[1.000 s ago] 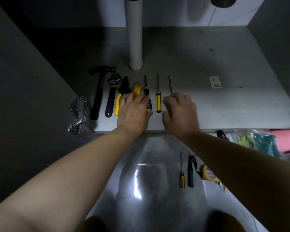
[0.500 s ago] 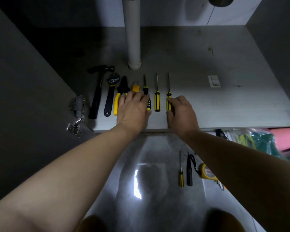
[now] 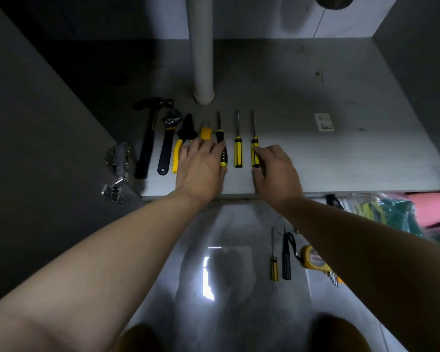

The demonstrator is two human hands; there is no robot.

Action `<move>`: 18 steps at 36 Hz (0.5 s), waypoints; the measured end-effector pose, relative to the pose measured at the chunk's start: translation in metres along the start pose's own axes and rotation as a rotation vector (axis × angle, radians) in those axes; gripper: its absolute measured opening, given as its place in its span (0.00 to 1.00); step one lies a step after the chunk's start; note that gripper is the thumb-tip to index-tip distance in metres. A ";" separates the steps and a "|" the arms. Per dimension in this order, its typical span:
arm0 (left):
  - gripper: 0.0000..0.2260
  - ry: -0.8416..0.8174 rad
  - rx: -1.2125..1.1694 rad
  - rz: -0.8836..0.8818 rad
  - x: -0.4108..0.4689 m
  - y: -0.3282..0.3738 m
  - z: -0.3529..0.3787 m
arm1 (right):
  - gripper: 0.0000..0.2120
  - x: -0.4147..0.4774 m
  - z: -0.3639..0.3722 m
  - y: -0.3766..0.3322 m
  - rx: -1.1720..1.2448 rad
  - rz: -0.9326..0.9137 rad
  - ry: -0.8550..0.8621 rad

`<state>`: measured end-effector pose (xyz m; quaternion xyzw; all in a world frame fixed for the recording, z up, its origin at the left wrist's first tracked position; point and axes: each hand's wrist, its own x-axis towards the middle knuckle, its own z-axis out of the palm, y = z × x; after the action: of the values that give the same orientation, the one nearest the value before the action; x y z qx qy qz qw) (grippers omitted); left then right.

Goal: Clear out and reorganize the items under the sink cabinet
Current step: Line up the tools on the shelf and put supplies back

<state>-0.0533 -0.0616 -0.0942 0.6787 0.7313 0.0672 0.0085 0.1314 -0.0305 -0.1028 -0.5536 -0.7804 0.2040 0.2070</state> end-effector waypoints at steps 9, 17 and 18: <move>0.20 0.183 -0.013 0.163 -0.016 0.011 -0.002 | 0.07 -0.021 -0.023 0.009 -0.076 -0.050 -0.038; 0.10 -0.011 -0.178 0.566 -0.077 0.055 0.023 | 0.12 -0.072 -0.045 0.041 -0.371 0.015 -0.487; 0.09 -0.106 -0.219 0.564 -0.086 0.059 0.027 | 0.11 -0.079 -0.042 0.044 -0.430 0.057 -0.562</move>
<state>0.0143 -0.1404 -0.1215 0.8525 0.5010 0.1097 0.1010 0.2127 -0.0880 -0.0994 -0.5281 -0.8164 0.1850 -0.1427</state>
